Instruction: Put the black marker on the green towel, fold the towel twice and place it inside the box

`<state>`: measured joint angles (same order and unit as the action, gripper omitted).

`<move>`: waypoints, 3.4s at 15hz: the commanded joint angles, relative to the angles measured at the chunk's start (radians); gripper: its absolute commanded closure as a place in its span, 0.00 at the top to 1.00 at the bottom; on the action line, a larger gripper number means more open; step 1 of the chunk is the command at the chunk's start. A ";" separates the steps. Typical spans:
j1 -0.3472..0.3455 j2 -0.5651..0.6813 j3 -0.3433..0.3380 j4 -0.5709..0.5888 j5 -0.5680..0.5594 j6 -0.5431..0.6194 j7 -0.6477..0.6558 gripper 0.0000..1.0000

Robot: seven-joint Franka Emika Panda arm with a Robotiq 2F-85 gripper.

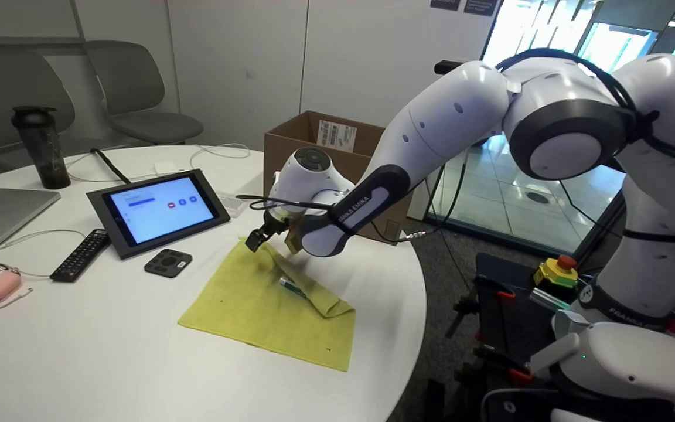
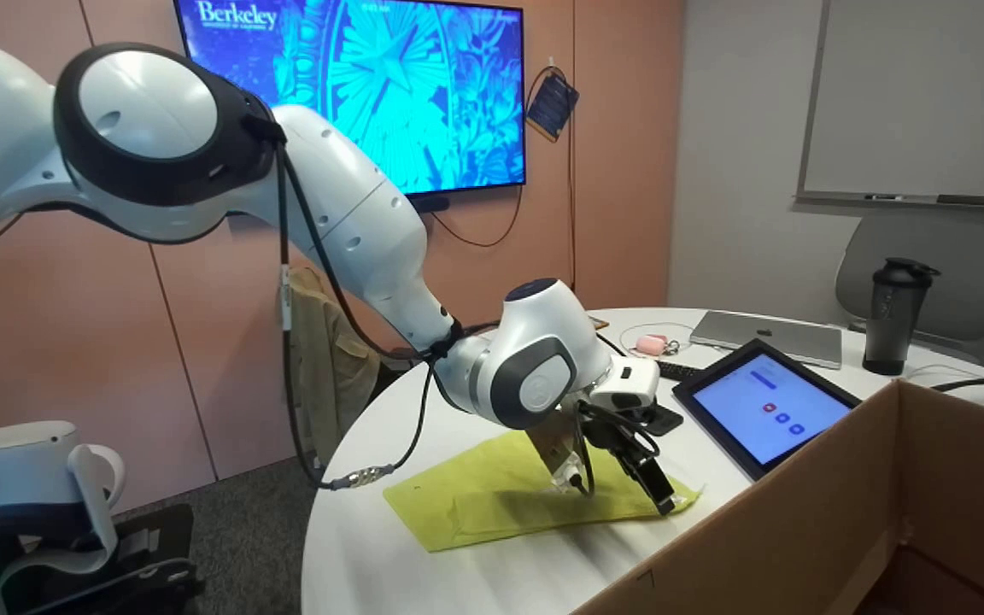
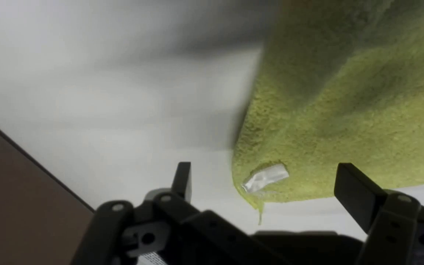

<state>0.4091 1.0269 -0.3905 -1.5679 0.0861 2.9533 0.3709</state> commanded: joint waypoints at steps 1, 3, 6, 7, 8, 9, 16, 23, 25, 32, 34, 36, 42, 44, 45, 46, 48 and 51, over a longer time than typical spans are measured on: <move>-0.027 0.050 0.012 0.084 -0.024 -0.056 0.031 1.00; -0.049 0.057 0.039 0.100 -0.027 -0.083 0.020 1.00; -0.092 0.065 0.098 0.127 -0.029 -0.121 -0.005 1.00; -0.109 0.070 0.120 0.139 -0.026 -0.132 -0.013 1.00; -0.123 0.077 0.136 0.154 -0.025 -0.145 -0.015 1.00; -0.136 0.080 0.150 0.166 -0.025 -0.157 -0.017 1.00; -0.193 0.091 0.211 0.221 -0.031 -0.230 -0.038 0.74; -0.202 0.081 0.230 0.240 -0.052 -0.263 -0.046 0.23; -0.206 0.074 0.244 0.239 -0.053 -0.268 -0.056 0.14; -0.200 0.045 0.270 0.217 -0.053 -0.257 -0.074 0.14; -0.192 0.027 0.270 0.197 -0.056 -0.245 -0.074 0.14; -0.185 0.003 0.273 0.174 -0.058 -0.233 -0.075 0.14; -0.174 -0.073 0.297 0.121 -0.060 -0.226 -0.100 0.14; -0.177 -0.098 0.326 0.097 -0.056 -0.226 -0.125 0.14; -0.173 -0.109 0.340 0.083 -0.059 -0.229 -0.137 0.14; -0.173 -0.114 0.361 0.073 -0.057 -0.233 -0.155 0.14; -0.163 -0.115 0.394 0.059 -0.058 -0.243 -0.178 0.14; -0.144 -0.102 0.438 0.047 -0.053 -0.251 -0.196 0.14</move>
<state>0.2564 0.9462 0.0105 -1.4826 0.0447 2.7048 0.1995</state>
